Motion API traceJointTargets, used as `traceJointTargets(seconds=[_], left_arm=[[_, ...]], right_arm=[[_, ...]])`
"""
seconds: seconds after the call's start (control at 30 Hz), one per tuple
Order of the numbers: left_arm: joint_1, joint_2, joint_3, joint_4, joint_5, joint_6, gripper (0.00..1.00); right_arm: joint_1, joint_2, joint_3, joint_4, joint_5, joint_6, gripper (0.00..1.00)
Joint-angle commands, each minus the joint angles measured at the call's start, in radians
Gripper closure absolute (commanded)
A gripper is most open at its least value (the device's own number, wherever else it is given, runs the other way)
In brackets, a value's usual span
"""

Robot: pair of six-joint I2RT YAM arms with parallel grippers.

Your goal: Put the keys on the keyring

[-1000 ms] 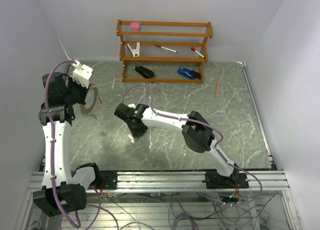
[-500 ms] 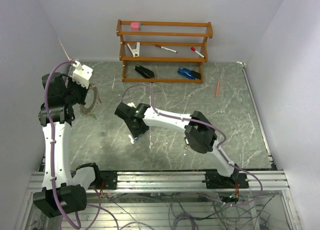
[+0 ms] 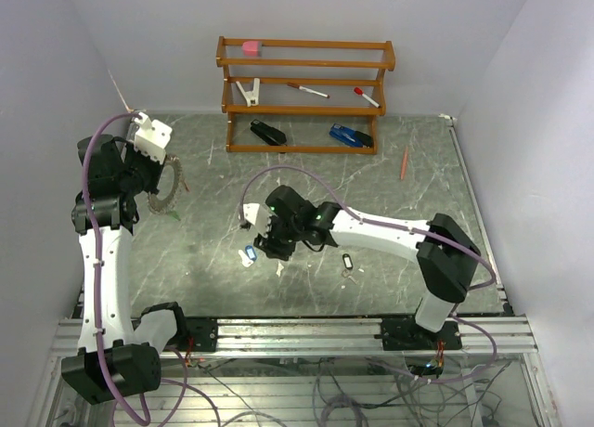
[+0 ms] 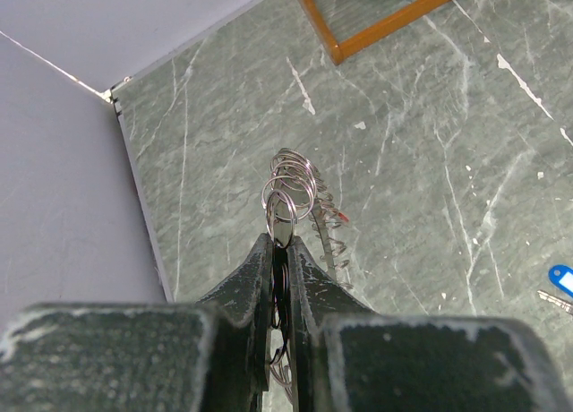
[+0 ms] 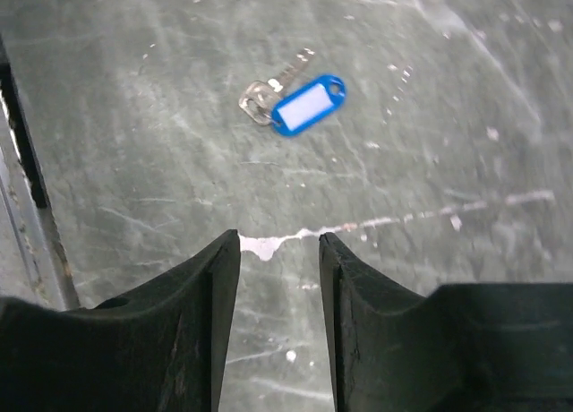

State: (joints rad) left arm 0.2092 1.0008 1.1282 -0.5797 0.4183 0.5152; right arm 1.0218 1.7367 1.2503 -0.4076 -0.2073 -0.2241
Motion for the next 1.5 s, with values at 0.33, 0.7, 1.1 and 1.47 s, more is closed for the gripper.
traceJointTargets(seconds=[0.33, 0.7, 1.1, 1.47], left_arm=[[0.012, -0.017, -0.024, 0.101, 0.015, -0.012, 0.93], [0.012, -0.02, -0.041, 0.14, 0.029, -0.028, 0.93], [0.011, -0.024, -0.056, 0.151, 0.028, -0.032, 0.93], [0.011, -0.019, -0.06, 0.165, 0.025, -0.032, 0.93]], right_arm=[[-0.049, 0.227, 0.059, 0.277, -0.437, -0.459, 0.52], [-0.049, 0.251, 0.048, 0.233, -0.445, -0.49, 0.58], [-0.053, 0.277, 0.037, 0.269, -0.418, -0.482, 0.63], [-0.061, 0.337, 0.06, 0.268, -0.421, -0.469, 0.71]])
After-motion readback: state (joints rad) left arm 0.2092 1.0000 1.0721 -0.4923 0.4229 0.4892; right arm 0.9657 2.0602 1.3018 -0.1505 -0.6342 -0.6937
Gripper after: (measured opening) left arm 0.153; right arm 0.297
